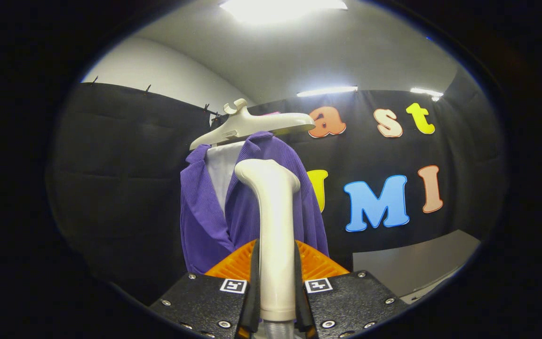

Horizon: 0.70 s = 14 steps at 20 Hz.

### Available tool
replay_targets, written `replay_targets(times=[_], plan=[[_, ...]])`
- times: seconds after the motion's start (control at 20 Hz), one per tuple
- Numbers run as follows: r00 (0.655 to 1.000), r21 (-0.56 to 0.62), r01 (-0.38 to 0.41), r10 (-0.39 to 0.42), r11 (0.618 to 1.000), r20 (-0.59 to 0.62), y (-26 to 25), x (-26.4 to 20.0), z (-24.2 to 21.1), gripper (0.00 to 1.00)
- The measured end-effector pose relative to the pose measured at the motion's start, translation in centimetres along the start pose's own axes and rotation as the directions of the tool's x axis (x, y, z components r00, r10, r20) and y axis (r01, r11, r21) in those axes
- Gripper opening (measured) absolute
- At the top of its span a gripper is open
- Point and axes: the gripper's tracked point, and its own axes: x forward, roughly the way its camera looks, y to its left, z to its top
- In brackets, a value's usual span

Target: Iron the clothes twice with a garment steamer, once on the left side and once on the right side.

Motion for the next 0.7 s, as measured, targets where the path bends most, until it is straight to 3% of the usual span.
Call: replay_targets(times=[0.7], plan=[[0.990,0.004,0.005,-0.004,1.000,-0.141,1.5,-3.4,-9.3,0.30]])
